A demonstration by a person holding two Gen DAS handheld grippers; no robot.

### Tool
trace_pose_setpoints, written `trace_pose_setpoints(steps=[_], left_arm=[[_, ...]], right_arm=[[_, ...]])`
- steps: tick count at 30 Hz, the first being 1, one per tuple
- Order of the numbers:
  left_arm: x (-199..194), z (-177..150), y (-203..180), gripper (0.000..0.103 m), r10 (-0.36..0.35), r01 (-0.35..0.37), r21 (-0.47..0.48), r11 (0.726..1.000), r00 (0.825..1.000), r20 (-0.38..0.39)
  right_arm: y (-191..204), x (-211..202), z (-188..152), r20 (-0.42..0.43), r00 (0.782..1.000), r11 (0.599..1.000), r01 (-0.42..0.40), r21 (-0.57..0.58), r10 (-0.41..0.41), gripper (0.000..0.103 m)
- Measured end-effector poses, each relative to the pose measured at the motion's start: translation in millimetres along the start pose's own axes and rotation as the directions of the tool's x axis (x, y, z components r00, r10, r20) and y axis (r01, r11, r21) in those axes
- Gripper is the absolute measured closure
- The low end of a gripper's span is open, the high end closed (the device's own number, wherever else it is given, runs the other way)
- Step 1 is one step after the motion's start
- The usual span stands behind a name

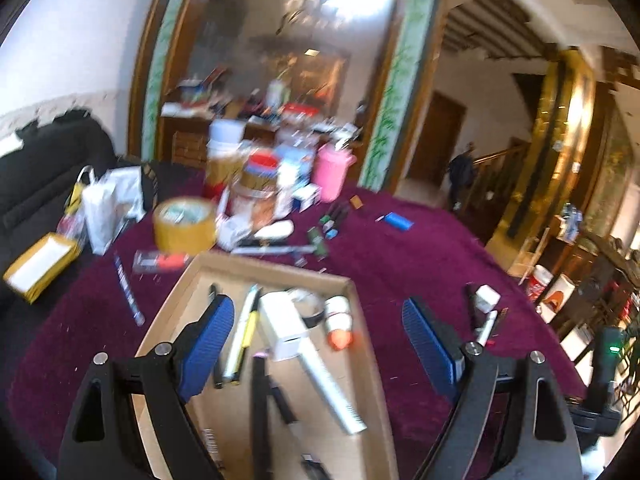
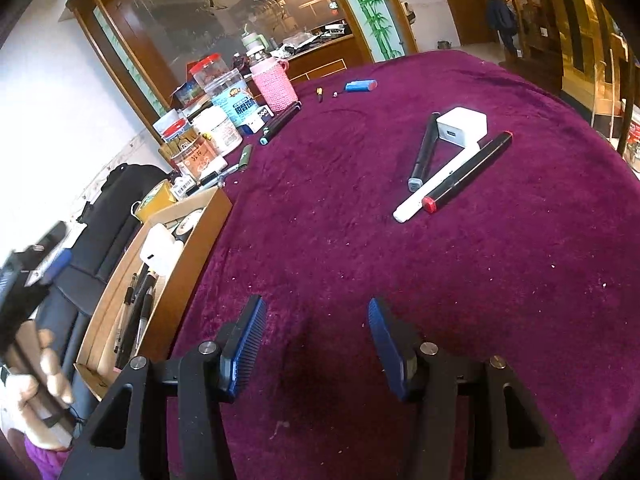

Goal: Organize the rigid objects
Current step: 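Withdraw both tools back over the remaining markers and charger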

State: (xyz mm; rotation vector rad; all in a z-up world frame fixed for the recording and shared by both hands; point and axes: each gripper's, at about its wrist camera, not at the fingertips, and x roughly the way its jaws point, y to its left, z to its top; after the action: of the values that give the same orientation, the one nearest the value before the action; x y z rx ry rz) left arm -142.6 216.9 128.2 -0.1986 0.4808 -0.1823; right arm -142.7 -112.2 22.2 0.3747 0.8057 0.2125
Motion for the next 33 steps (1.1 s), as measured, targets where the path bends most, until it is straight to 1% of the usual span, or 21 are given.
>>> trace_pose_setpoints(steps=[4,6,7,8,10,12,13,14,15,16,18,20,22,24,25,27,30,33], left_arm=[[-19,3,-29,0.013,-0.067,0.066,0.018,0.998,0.995,0.069],[-26,4,-45,0.007,-0.083,0.079,0.043,0.996,0.990,0.111],[-28,5,-54,0.006,-0.087,0.080,0.061,0.995,0.987,0.133],[-27,6,-61,0.003,-0.094,0.085,0.075,0.994,0.986,0.135],[-15,7,-80,0.002,-0.125,0.115,0.107,0.988,0.988,0.087],[4,2,-101,0.002,-0.116,0.113,0.145,0.983,0.993,0.015],[11,-2,-108,0.002,-0.119,0.120,0.158,0.980,0.993,-0.012],[20,-8,-119,0.002,-0.134,0.141,0.170,0.975,0.990,-0.054],[29,-14,-129,0.002,-0.153,0.169,0.180,0.969,0.983,-0.099],[34,-19,-136,0.002,-0.164,0.185,0.187,0.965,0.979,-0.123],[48,-32,-154,0.002,-0.191,0.230,0.209,0.951,0.963,-0.191],[58,-43,-164,0.002,-0.203,0.255,0.211,0.944,0.949,-0.241],[71,-54,-172,0.002,-0.192,0.259,0.213,0.942,0.937,-0.291],[85,-61,-176,0.002,-0.193,0.274,0.209,0.939,0.920,-0.342],[93,-65,-176,0.002,-0.188,0.274,0.202,0.940,0.912,-0.365],[110,-68,-175,0.002,-0.168,0.259,0.187,0.948,0.902,-0.398],[138,-69,-170,0.002,-0.158,0.241,0.125,0.963,0.873,-0.461],[158,-71,-167,0.002,-0.121,0.201,0.110,0.973,0.859,-0.498]], right_arm=[[-10,-2,3,0.017,1.000,1.000,-0.013,0.020,0.013,0.045],[-17,-6,4,0.035,0.999,1.000,-0.006,0.025,0.005,0.045],[-21,-7,6,0.042,0.999,1.000,-0.005,0.029,0.003,0.045],[-28,-9,7,0.050,0.999,0.999,-0.003,0.042,0.001,0.045],[-42,-12,10,0.062,0.998,0.997,0.002,0.074,-0.006,0.045],[-56,-15,11,0.072,0.997,0.994,0.007,0.107,-0.015,0.045],[-63,-19,11,0.079,0.997,0.992,0.010,0.122,-0.020,0.045],[-69,-22,12,0.086,0.996,0.991,0.015,0.134,-0.027,0.045],[-76,-26,12,0.094,0.995,0.989,0.022,0.144,-0.036,0.045],[-83,-30,14,0.105,0.993,0.987,0.031,0.157,-0.048,0.045],[-97,-38,17,0.125,0.990,0.982,0.049,0.182,-0.072,0.044],[-110,-42,24,0.138,0.986,0.977,0.065,0.203,-0.095,0.044],[-122,-45,32,0.145,0.982,0.971,0.086,0.222,-0.120,0.044],[-133,-46,43,0.152,0.979,0.965,0.094,0.244,-0.134,0.042],[-138,-44,50,0.148,0.978,0.963,0.103,0.250,-0.143,0.042],[-146,-40,61,0.144,0.977,0.959,0.114,0.259,-0.155,0.042],[-153,-31,73,0.129,0.979,0.955,0.121,0.269,-0.160,0.042],[-157,-28,79,0.132,0.978,0.955,0.119,0.273,-0.160,0.042]])
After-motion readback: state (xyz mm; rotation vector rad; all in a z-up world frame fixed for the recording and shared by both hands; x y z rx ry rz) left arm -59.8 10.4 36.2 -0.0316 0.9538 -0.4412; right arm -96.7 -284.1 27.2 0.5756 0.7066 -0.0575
